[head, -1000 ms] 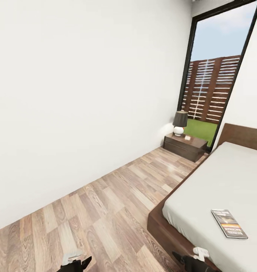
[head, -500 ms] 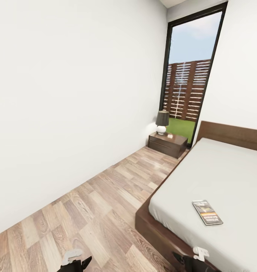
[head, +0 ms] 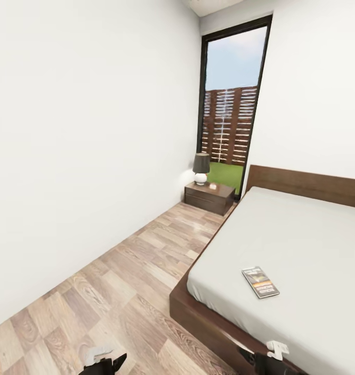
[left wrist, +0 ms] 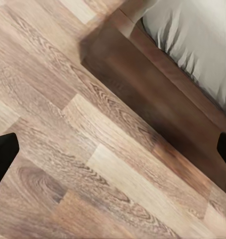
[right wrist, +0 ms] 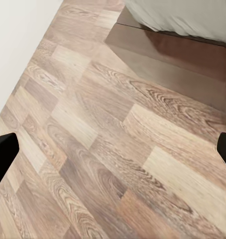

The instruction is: In the bedroom, move the book from the bed onto either nightstand, and place the two sandals side by side next to the bed.

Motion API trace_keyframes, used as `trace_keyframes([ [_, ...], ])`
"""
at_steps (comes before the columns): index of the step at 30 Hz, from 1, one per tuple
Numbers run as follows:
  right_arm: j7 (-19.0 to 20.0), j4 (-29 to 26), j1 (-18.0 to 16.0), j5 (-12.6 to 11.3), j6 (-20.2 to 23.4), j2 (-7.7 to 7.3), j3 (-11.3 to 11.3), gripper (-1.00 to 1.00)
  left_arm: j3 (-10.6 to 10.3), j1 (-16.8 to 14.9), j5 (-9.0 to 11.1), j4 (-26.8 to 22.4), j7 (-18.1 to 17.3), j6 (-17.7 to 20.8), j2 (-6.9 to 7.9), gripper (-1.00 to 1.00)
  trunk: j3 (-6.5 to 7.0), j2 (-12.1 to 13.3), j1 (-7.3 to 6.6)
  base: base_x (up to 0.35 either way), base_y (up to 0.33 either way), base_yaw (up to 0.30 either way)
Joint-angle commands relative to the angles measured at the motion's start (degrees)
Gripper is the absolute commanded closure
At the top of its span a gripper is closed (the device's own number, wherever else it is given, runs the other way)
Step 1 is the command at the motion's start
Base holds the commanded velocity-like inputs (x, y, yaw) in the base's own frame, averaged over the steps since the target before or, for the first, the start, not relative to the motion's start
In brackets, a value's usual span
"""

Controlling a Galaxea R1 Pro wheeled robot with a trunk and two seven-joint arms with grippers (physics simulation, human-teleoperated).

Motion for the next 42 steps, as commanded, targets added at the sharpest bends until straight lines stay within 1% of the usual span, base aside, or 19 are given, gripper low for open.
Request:
trace_keyframes([
  [1, 0.22, 0.1, -0.07, -0.14, -0.09, 0.0, -0.06, -1.0, 0.42, -0.03, -0.07, 0.07, -0.33, -0.04, 0.01, -1.0, -0.04, -0.04, 0.0, 0.0, 0.0, -0.286],
  [6, 0.22, 0.1, -0.08, -0.14, -0.09, 0.0, -0.06, -1.0, 0.42, -0.03, -0.07, 0.07, -0.33, -0.04, 0.01, -1.0, 0.1, -0.04, 0.0, 0.037, 0.0, -0.286],
  [15, 0.22, 0.1, -0.08, -0.14, -0.1, 0.0, -0.06, -1.0, 0.42, -0.03, -0.07, 0.07, -0.33, -0.04, 0.01, -1.0, 0.36, -0.04, 0.0, 0.202, 0.0, -0.286],
  [42, 0.22, 0.1, -0.08, -0.14, -0.09, 0.0, -0.06, -1.0, 0.42, -0.03, -0.07, 0.07, -0.33, -0.04, 0.01, -1.0, 1.12, -0.04, 0.0, 0.004, 0.0, -0.286],
])
